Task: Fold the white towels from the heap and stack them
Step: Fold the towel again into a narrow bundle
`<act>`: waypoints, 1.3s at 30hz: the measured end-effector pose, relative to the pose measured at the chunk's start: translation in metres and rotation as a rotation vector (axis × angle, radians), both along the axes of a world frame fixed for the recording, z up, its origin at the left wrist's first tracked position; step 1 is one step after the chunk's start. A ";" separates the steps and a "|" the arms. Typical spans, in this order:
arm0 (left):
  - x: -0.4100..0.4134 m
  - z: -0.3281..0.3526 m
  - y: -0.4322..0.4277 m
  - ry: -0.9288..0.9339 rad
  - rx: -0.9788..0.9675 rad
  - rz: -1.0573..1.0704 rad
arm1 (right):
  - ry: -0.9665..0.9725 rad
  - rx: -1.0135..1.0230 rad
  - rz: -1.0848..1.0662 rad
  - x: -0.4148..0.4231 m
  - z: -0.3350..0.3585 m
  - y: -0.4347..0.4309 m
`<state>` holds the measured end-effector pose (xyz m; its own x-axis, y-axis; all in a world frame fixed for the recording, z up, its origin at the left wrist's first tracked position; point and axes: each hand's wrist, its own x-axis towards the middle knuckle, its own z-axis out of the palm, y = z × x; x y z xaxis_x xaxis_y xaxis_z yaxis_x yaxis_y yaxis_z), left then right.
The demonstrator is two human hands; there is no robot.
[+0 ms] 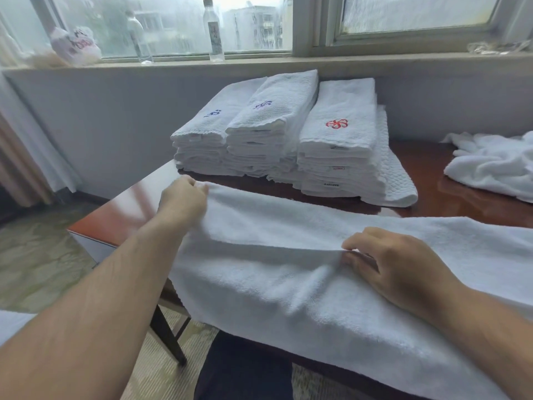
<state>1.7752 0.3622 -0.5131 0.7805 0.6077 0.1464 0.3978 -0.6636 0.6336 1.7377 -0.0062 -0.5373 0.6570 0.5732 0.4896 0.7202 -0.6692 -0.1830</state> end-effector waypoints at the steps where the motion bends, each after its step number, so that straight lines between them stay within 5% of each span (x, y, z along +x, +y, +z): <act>1: -0.001 0.002 0.003 -0.029 -0.024 0.002 | -0.061 0.021 0.012 0.000 0.001 0.000; 6: -0.009 0.004 0.009 0.347 0.151 -0.161 | 0.028 -0.073 0.067 0.002 0.002 -0.006; 12: -0.007 -0.006 0.004 0.178 0.100 -0.056 | -0.002 -0.081 0.163 0.002 0.005 -0.008; 16: -0.014 -0.006 -0.008 0.160 0.052 0.009 | 0.187 -0.043 0.109 -0.002 0.003 -0.011; 20: -0.038 -0.018 -0.063 0.120 0.459 -0.153 | 0.140 0.116 -0.166 0.006 0.008 -0.026; 23: -0.044 -0.034 -0.102 0.224 0.366 -0.494 | 0.116 0.154 -0.491 0.012 0.007 -0.055; 27: -0.025 -0.040 -0.095 0.329 0.397 -0.530 | 0.489 -0.111 -0.844 0.020 0.001 -0.126; 36: -0.001 -0.041 -0.106 0.347 0.447 -0.527 | 0.594 -0.268 -1.066 0.037 0.000 -0.152; 39: -0.006 -0.039 -0.107 0.300 0.428 -0.602 | 0.545 -0.229 -0.894 0.040 -0.004 -0.133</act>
<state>1.7696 0.2548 -0.5525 1.0000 0.0081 0.0034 0.0072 -0.9802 0.1976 1.7781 -0.1396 -0.5412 0.9815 -0.1836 -0.0545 -0.1894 -0.9727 -0.1344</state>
